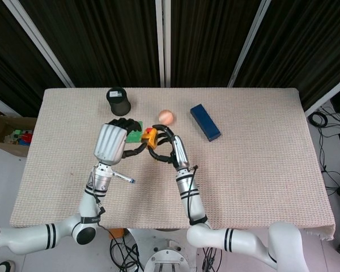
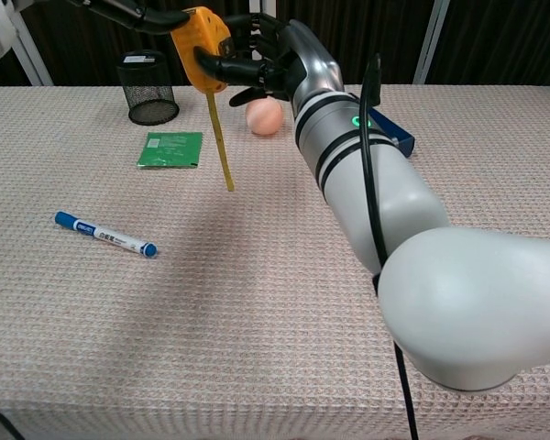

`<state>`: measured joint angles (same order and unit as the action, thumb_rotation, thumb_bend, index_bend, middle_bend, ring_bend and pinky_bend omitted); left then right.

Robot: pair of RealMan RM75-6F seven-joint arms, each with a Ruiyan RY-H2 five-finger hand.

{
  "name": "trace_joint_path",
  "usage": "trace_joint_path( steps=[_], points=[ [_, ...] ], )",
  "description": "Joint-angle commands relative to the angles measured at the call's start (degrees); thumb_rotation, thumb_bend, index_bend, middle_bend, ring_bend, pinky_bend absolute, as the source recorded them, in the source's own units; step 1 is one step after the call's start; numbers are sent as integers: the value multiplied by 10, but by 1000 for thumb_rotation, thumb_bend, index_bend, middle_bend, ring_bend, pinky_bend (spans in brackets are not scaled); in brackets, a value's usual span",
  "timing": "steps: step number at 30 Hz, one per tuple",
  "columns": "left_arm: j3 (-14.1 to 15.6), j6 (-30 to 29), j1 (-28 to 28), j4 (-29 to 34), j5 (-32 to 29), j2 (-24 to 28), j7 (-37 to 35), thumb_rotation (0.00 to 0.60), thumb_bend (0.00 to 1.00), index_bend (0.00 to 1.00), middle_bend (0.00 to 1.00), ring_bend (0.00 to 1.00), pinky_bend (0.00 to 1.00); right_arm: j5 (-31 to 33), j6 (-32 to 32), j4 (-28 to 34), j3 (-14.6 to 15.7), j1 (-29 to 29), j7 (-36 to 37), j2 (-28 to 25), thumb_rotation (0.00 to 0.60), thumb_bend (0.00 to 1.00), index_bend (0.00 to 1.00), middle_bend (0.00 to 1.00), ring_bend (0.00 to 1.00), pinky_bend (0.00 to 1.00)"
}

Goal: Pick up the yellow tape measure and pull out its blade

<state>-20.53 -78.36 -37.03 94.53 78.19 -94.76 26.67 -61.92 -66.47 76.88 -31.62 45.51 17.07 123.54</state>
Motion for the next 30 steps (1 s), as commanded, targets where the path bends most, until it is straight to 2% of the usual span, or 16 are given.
trace_joint_path(
  steps=[1, 17, 30],
  points=[
    [1, -1, -1, -2, -2, -1, -2, 472, 206, 512, 532, 504, 614, -1, 1, -1, 1, -1, 0, 0, 600, 343, 632, 495, 457, 474],
    [16, -8, -7, -12, 6, 0, -4, 468, 246, 527, 545, 516, 624, -8, 4, -7, 1, -2, 8, 6, 600, 343, 632, 495, 458, 474],
    [25, -23, -20, -57, 38, -15, 8, 489, 440, 580, 591, 561, 668, -13, 10, -5, 3, -5, 15, 5, 600, 341, 632, 495, 457, 474]
  ],
)
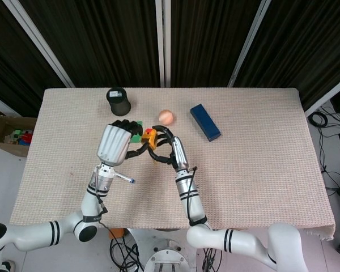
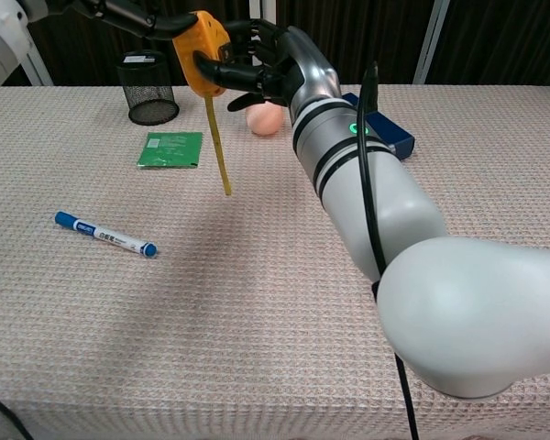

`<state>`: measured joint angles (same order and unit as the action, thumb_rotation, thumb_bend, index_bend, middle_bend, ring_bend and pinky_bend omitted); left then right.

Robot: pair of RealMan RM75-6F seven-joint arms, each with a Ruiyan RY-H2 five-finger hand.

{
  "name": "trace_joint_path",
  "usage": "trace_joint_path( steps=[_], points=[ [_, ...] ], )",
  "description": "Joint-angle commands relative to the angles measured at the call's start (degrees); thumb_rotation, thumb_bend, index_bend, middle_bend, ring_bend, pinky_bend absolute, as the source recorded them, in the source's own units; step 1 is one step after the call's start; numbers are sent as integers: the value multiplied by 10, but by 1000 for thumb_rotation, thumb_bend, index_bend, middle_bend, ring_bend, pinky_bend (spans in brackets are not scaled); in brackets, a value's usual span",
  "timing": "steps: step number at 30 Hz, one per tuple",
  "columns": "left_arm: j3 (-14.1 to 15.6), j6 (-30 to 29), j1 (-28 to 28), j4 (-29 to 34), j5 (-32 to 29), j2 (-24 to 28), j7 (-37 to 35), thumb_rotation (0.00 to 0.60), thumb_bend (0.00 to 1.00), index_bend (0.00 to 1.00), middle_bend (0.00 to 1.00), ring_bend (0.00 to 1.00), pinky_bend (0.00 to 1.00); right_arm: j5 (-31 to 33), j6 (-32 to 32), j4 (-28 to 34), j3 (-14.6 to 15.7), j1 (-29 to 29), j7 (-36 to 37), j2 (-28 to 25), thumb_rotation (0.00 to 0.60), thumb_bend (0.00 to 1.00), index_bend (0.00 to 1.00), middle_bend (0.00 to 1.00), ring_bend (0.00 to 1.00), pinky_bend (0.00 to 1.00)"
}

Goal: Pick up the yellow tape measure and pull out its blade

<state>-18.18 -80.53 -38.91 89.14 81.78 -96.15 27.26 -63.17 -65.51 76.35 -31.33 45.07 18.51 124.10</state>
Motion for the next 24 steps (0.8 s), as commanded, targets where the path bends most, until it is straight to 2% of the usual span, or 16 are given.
trace_joint_path(
  steps=[1, 10, 24],
  points=[
    [2, -2, -2, -5, 4, -2, 4, 495, 455, 582, 593, 563, 670, -1, 1, 1, 0, -1, 1, -1, 600, 341, 632, 495, 456, 474],
    [5, -7, -8, -25, 13, -10, 15, 594, 527, 591, 603, 572, 681, -4, 4, 4, 3, -3, 5, -2, 600, 338, 632, 494, 456, 474],
    [5, -10, -9, -27, 14, -9, 1, 600, 560, 614, 625, 585, 690, -6, 6, 2, 3, -3, 3, -3, 600, 337, 632, 495, 457, 474]
  ],
)
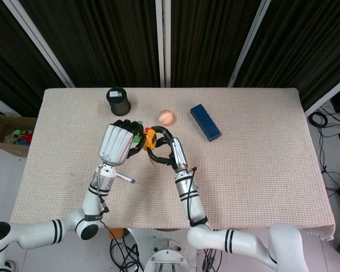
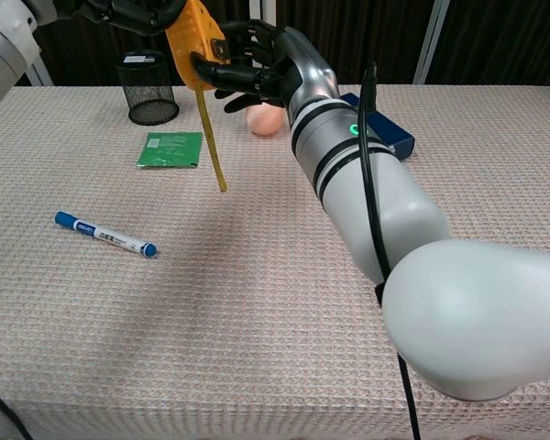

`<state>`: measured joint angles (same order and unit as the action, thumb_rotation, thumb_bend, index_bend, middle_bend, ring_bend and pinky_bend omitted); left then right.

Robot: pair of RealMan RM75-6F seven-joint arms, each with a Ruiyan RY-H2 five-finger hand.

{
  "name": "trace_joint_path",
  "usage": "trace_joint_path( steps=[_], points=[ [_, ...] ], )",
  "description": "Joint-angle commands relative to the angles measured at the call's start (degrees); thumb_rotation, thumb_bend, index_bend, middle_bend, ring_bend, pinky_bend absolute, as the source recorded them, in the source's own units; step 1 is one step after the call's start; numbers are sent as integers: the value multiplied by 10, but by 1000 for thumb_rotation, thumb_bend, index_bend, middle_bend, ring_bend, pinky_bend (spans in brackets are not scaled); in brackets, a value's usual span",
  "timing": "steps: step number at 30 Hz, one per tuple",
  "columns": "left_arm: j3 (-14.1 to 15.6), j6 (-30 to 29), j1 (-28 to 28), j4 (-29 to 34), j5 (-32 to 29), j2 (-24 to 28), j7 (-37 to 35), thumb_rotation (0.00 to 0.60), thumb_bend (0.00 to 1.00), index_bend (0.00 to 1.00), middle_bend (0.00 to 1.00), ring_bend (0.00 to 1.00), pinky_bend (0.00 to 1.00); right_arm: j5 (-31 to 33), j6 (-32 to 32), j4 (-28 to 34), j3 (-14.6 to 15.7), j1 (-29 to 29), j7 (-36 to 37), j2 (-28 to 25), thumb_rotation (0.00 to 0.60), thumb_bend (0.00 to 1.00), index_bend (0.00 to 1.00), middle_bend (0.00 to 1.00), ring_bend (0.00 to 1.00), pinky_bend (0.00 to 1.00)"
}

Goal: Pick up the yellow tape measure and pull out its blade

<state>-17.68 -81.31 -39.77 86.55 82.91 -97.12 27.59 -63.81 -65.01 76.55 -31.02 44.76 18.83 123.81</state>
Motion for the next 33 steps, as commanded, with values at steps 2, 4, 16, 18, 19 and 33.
trace_joint_path(
  steps=[2, 4, 16, 18, 19, 33],
  points=[
    [-1, -6, 0, -2, 5, 0, -6, 600, 561, 627, 636, 593, 695, 1, 2, 0, 0, 0, -1, 0, 600, 337, 632, 495, 456, 474],
    [-2, -12, 0, -5, 10, -2, -10, 600, 562, 636, 644, 601, 702, 2, 3, 0, 1, 0, -3, -1, 600, 338, 632, 495, 456, 474],
    [-13, -48, 2, -23, 26, -11, -19, 600, 563, 666, 671, 624, 724, 0, 1, 1, 6, -6, -6, -6, 600, 339, 632, 495, 459, 474],
    [-15, -53, 5, -24, 26, -11, -21, 600, 564, 669, 673, 626, 726, 0, -1, 2, 8, -9, -6, -8, 600, 338, 632, 496, 459, 474],
    [-16, -56, 6, -24, 26, -10, -21, 600, 563, 670, 673, 627, 726, 0, -1, 3, 8, -11, -7, -10, 600, 338, 632, 496, 459, 474],
    [-32, -95, 25, -32, 25, 5, -47, 600, 564, 677, 678, 632, 731, -2, -11, 15, 31, -43, -5, -30, 600, 339, 632, 496, 460, 474]
  ],
)
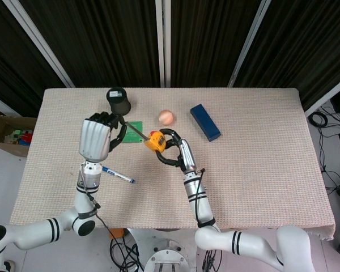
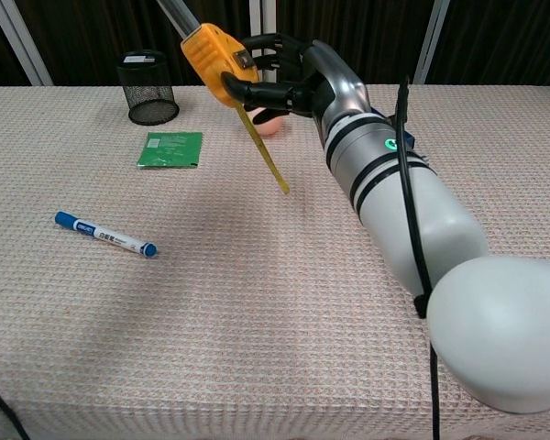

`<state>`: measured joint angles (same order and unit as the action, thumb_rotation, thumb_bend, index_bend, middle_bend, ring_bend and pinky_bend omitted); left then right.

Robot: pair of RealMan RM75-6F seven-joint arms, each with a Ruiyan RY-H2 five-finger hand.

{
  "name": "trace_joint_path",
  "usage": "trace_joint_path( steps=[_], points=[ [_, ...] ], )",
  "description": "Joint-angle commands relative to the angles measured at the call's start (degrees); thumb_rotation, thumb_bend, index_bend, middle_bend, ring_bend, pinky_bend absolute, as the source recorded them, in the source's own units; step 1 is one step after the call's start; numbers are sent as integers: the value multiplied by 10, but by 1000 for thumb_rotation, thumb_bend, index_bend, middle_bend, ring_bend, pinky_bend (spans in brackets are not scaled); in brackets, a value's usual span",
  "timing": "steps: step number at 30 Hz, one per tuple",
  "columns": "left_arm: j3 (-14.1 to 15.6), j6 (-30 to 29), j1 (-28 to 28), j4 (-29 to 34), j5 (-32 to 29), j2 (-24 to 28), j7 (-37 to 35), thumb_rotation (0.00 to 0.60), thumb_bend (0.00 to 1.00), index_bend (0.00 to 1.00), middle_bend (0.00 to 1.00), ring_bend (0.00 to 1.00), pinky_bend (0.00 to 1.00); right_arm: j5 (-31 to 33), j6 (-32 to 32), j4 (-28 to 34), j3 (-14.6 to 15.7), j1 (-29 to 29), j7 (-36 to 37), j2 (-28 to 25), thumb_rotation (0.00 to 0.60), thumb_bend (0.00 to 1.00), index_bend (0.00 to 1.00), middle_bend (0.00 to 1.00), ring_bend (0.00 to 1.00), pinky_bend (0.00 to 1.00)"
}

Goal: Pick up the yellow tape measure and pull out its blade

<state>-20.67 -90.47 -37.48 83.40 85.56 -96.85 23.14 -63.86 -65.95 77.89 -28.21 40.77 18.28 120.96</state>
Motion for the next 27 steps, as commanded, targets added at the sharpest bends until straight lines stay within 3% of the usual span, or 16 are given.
trace_joint_path(
  steps=[1, 15, 27],
  points=[
    [-4, -6, 4, -1, -2, 3, -4, 600, 564, 677, 678, 632, 731, -3, -3, 2, 4, -5, 1, -3, 600, 338, 632, 496, 460, 474],
    [-30, -41, 16, -12, -13, 13, -21, 600, 564, 677, 678, 632, 731, -12, -11, 1, 25, -30, 17, -7, 600, 339, 632, 496, 460, 474],
    [-58, -53, 37, 21, -33, 70, -28, 600, 564, 677, 677, 632, 731, -17, -13, 0, 47, -59, 28, -18, 600, 347, 632, 496, 462, 474]
  ],
)
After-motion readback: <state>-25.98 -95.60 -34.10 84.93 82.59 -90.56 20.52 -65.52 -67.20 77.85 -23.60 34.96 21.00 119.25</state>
